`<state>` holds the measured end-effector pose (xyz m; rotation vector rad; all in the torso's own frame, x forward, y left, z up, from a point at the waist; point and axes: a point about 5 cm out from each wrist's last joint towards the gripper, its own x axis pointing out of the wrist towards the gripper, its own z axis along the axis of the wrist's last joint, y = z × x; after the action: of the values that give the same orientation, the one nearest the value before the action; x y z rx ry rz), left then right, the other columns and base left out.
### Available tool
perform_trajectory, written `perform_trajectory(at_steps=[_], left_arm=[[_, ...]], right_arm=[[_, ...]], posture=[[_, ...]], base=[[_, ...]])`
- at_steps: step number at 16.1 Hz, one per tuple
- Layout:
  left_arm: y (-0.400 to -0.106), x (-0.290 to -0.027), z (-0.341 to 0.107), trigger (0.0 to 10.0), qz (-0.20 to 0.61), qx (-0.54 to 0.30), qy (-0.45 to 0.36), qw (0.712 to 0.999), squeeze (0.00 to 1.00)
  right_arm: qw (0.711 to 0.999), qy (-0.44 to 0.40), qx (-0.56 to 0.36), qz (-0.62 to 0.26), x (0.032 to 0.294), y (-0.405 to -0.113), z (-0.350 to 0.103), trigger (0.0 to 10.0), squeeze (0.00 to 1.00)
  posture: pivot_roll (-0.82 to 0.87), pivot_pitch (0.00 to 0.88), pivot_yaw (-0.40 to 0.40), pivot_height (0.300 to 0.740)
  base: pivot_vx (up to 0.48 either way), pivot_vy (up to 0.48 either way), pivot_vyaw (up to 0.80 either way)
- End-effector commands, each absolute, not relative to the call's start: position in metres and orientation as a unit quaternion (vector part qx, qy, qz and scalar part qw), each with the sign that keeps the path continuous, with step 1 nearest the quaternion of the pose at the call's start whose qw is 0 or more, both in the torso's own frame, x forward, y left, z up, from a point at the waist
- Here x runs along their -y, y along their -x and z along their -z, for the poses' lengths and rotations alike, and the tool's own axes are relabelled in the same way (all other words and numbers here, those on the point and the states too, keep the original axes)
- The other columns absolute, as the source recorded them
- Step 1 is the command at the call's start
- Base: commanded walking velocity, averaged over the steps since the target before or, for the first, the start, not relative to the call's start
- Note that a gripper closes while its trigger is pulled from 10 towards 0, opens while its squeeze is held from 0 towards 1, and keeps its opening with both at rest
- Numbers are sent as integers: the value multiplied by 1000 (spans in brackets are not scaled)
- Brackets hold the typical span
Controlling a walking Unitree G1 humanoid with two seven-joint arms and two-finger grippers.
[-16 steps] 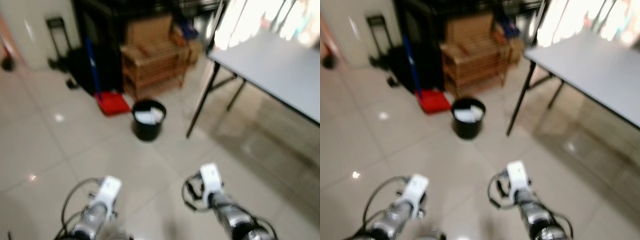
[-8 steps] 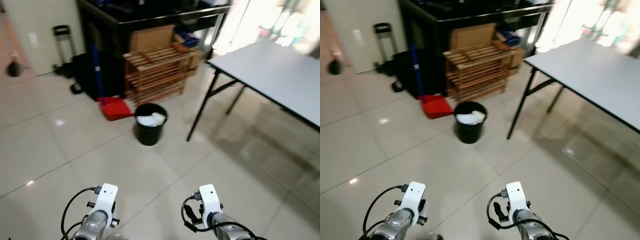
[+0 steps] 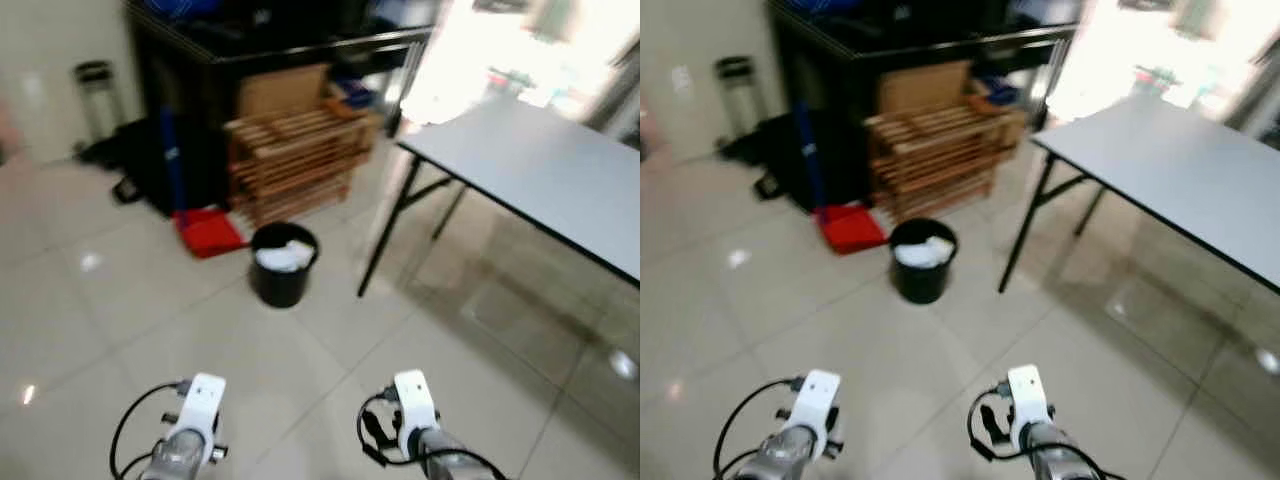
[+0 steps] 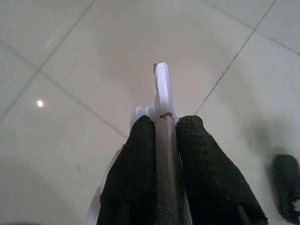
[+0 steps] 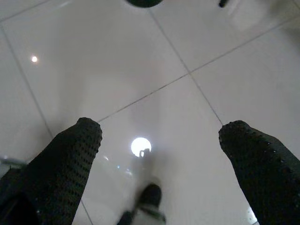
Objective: Picking trash to rubbish bin
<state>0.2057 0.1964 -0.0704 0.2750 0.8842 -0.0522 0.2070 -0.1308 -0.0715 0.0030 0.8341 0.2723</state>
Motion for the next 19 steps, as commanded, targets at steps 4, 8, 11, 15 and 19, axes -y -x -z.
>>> perform_trajectory(at_steps=[4, 8, 11, 15, 19], left_arm=[[-208, -181, 71, 10000, 43, -419, -129, 898, 0], [-212, -182, 69, 10000, 31, -416, -124, 901, 0], [-215, -184, 67, 10000, 24, -412, -121, 903, 0], [-218, -185, 65, 10000, 20, -410, -120, 904, 0], [-219, -185, 65, 10000, 21, -410, -120, 904, 0]], right_arm=[[903, 5, -411, -125, 143, -201, 75, 10000, 0], [904, 5, -407, -134, 142, -206, 72, 10000, 0], [906, 2, -404, -130, 143, -208, 71, 10000, 0], [906, 2, -402, -132, 142, -211, 69, 10000, 0], [904, 5, -404, -138, 140, -211, 69, 10000, 0]], posture=[[-34, 54, -94, 740], [-27, 76, -105, 740], [-26, 76, -105, 740], [-26, 84, -105, 740], [-28, 89, -104, 740]], base=[[472, 0, -128], [472, 0, -317], [472, 0, 0], [472, 0, 0], [472, 0, 0]])
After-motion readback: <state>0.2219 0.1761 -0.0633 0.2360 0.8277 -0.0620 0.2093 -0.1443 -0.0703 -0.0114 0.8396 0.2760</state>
